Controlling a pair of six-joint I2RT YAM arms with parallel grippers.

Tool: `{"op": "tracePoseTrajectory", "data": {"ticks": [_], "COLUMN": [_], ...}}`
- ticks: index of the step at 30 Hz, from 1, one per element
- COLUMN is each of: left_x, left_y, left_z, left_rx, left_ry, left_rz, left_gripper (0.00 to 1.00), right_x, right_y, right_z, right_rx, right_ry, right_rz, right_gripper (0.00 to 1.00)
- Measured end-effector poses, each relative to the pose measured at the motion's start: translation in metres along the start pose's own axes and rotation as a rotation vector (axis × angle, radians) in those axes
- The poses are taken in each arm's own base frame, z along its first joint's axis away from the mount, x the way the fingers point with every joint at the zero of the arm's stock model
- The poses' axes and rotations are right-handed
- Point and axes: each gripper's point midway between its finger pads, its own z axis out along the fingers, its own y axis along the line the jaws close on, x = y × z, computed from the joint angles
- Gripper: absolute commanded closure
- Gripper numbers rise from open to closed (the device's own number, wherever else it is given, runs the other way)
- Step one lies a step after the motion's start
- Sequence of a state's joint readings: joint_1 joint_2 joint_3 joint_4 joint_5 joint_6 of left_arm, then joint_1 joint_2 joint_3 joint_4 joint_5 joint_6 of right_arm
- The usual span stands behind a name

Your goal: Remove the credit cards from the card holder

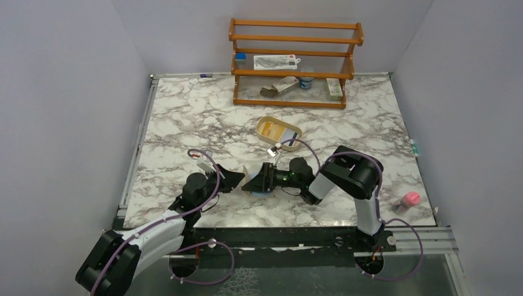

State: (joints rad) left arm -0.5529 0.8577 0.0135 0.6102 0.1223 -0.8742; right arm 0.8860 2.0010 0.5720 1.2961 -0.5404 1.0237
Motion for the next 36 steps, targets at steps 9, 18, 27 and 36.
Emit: {"op": "tracePoseTrajectory", "data": {"ticks": [9, 18, 27, 36], "left_x": [-0.001, 0.005, 0.019, 0.02], "left_y": [0.008, 0.019, 0.038, 0.04], "left_z": [0.002, 0.001, -0.004, -0.004], "left_rx": [-0.042, -0.091, -0.173, -0.182], "left_ry": [-0.007, 0.012, 0.058, 0.063], "left_rz": [-0.007, -0.029, -0.045, -0.063], "left_gripper": [1.0, 1.0, 1.0, 1.0], "right_x": [0.008, 0.014, 0.018, 0.008], "right_y": [0.006, 0.011, 0.027, 0.047], "right_z": [-0.007, -0.016, -0.02, -0.019], "right_rx": [-0.05, -0.069, -0.13, -0.183], "right_ry": [0.008, 0.022, 0.063, 0.054], "right_rz": [0.012, 0.037, 0.058, 0.033], "right_gripper": [0.1, 0.11, 0.11, 0.11]}}
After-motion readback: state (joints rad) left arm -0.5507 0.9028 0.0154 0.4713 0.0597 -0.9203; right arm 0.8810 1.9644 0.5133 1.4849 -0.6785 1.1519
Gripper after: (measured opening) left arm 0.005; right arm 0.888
